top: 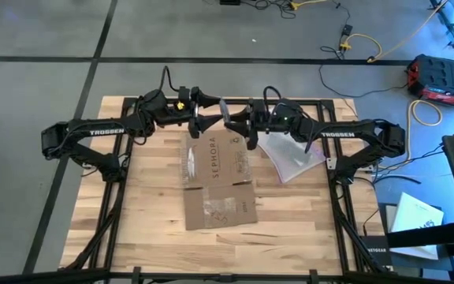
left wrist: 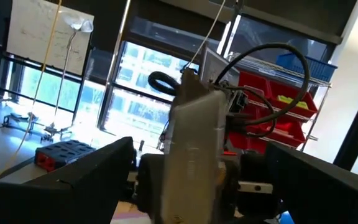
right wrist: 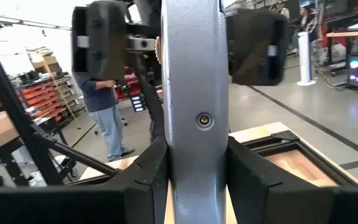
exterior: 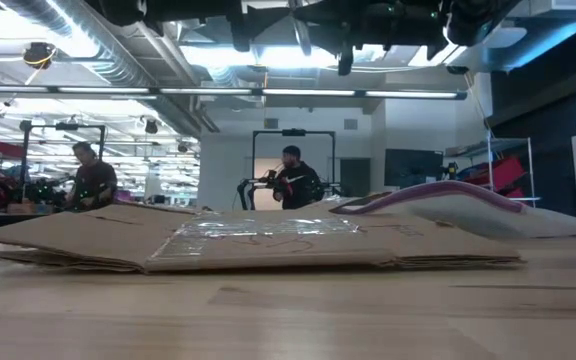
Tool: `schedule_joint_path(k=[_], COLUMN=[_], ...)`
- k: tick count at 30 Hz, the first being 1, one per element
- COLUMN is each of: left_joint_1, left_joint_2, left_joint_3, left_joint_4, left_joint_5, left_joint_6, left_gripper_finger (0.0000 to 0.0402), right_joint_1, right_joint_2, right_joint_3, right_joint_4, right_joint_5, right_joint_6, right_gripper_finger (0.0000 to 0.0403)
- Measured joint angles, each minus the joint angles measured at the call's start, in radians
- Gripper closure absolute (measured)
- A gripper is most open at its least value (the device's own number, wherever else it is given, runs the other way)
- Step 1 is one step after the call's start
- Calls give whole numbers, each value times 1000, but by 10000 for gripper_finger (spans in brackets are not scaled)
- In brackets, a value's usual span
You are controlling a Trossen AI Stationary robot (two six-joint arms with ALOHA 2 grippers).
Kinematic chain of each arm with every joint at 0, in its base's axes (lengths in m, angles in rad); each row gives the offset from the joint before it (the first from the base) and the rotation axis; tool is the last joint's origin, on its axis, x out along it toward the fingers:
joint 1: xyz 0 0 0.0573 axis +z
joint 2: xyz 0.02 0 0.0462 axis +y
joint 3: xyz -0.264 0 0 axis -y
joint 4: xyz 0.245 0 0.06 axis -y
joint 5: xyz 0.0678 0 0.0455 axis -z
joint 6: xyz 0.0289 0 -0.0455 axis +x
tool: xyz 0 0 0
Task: Unpack boxes
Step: Close the cutter
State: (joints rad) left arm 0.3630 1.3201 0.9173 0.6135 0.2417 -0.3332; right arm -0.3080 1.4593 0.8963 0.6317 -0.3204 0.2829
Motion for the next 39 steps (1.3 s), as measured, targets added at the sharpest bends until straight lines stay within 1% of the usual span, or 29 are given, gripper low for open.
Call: schedule_joint_path(k=[8,15,27,29,36,39], left_joint_1=[0,0,0,0,0,-1], left_joint_2=[19,45,46,46,48,48], left_joint_3=[0,0,0,0,0,0], left_joint_4=[-23,31,31,26,34,36], left_joint_5=[-11,-14,-14,-14,-12,-11], left_joint_6=[-1,-25,-40,-50,-50,-48], left_gripper_finger=[51,51,53,66,151,163], right_joint_1=[0,0,0,0,0,0], right_joint_2=[-1,-1,-1,-1,-1,-1], right_joint_3=[0,0,0,0,0,0], right_joint_4=[38,27,18,17,14,14], right_joint_5=[-7,-13,-14,-14,-23,-24], right_joint_6=[-3,-7,-21,-21,-19,-19], right_gripper_finger=[297,297,297,297,297,297])
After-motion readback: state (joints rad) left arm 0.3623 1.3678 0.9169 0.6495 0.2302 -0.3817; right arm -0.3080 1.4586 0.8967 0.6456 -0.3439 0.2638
